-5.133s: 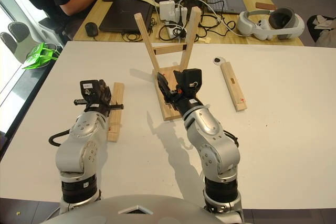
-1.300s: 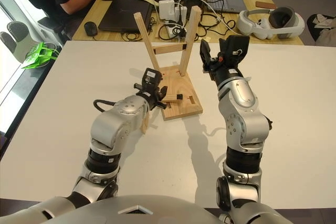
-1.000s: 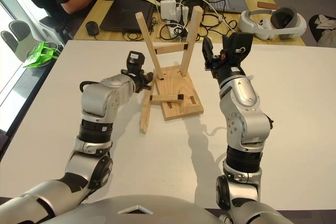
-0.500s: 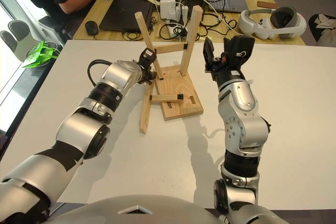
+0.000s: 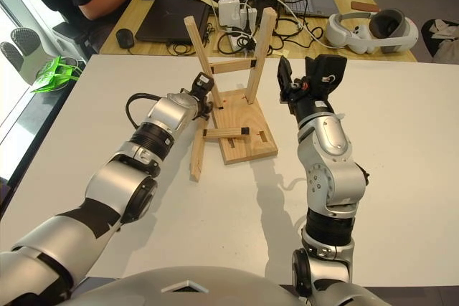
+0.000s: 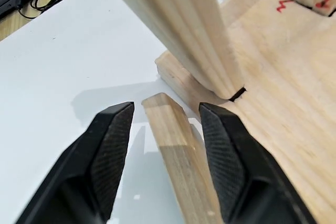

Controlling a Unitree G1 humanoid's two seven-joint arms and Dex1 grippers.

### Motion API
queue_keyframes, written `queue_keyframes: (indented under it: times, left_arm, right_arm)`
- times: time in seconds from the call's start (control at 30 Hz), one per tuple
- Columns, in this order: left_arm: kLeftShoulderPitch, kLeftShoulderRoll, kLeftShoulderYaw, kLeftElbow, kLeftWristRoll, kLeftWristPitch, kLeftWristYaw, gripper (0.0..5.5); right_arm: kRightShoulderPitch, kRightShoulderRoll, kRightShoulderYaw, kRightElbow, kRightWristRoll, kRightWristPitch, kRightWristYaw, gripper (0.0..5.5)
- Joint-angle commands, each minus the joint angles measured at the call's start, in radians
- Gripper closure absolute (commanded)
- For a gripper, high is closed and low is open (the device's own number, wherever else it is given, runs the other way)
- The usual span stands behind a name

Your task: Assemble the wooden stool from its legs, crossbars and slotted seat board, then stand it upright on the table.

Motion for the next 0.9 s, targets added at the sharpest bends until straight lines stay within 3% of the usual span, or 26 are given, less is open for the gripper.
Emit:
queue_keyframes:
  times: [0.03,0.4,0.73,0.9]
  left_arm:
    - [0.038,-0.008,0.030,-0.001,-0.003,0.034,0.025,3.21]
    - [0.051,-0.030,0.135,0.073,-0.059,0.070,0.046,3.21]
    - [0.028,-0.001,0.237,0.118,-0.116,0.013,0.068,4.36]
    - [0.017,0.037,0.293,0.111,-0.150,0.005,0.079,4.45]
  right_arm:
    - [0.005,0.006,0.003,-0.014,-0.011,-0.001,-0.011,2.76]
    - [0.008,0.010,0.008,-0.016,-0.012,0.000,-0.012,2.76]
    - [0.011,0.010,0.018,-0.022,-0.006,0.002,-0.015,2.76]
    - [0.014,0.004,0.020,-0.027,0.001,0.004,-0.006,2.76]
